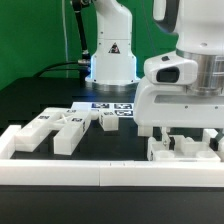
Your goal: Assemble chair
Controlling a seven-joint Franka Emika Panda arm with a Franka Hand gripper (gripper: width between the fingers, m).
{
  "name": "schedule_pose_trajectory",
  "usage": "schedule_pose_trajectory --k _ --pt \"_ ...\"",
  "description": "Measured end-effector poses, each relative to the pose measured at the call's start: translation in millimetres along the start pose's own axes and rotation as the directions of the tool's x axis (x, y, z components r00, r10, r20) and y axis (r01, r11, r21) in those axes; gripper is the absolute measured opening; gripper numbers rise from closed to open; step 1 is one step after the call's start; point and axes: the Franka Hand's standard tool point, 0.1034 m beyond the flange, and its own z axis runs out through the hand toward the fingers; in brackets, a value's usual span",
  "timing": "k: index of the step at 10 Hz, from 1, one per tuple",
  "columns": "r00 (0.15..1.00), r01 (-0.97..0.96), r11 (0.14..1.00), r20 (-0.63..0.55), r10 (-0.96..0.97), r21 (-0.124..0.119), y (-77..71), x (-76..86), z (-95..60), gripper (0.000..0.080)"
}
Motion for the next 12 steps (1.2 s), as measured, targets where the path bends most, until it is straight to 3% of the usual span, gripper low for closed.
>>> schedule_pose_trajectory --k 1,3,6,10,12 --pt "1.0 0.002 1.0 -0.011 -0.002 0.002 0.5 1.2 -10.7 0.0637" --pt "1.0 0.004 1.0 -0.023 -0.004 0.003 7.0 -4.8 -25.1 0.0647" --pt "1.0 -0.013 1.0 -0.013 0.013 -0.008 27.0 -21.6 -28.7 0.0648" --pt "1.0 -0.009 1.0 -0.01 0.009 -0.009 25.4 -22.7 -27.2 0.0648" --pt "0.999 -0.042 0.999 0.003 0.042 -0.014 34.9 -48.2 -32.1 0.0648"
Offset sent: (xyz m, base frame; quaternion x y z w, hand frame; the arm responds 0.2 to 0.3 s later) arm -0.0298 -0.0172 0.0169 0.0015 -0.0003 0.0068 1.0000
